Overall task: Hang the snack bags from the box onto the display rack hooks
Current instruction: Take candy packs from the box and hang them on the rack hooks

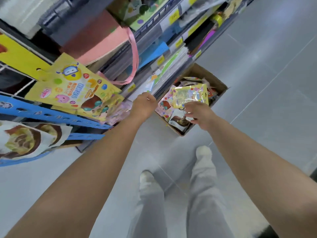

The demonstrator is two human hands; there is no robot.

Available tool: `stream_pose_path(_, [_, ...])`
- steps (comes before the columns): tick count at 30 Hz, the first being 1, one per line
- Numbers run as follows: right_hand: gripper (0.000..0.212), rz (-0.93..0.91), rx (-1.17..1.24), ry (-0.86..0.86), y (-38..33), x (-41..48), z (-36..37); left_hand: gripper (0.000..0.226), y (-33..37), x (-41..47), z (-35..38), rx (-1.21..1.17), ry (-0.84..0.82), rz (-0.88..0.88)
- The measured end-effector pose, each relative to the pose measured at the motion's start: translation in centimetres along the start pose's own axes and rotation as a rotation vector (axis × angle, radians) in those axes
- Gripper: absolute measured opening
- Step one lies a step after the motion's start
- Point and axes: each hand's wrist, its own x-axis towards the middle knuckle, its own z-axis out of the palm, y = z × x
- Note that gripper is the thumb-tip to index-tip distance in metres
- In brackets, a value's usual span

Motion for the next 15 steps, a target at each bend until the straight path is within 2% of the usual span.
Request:
stream_pose_path(5, [0.016,0.008,0.051,-0.074,0.6,5.5,-7.0,0.010,2.3,3.2,6.7,0.092,-0.066,-0.097])
stream_pose_path(10, [0.014,0.035,0.032,-0.069,-0.6,10.0,-12.9,0.035,2.7,6.4,12.6,0.332,-0.160,-0.099])
stream_pose_path(15, [0.031,0.056,0.001,-0.058,-0.6,15.5,-15.6,0.039,2.9,9.6,16.7,0.488,-0.154,-0.072])
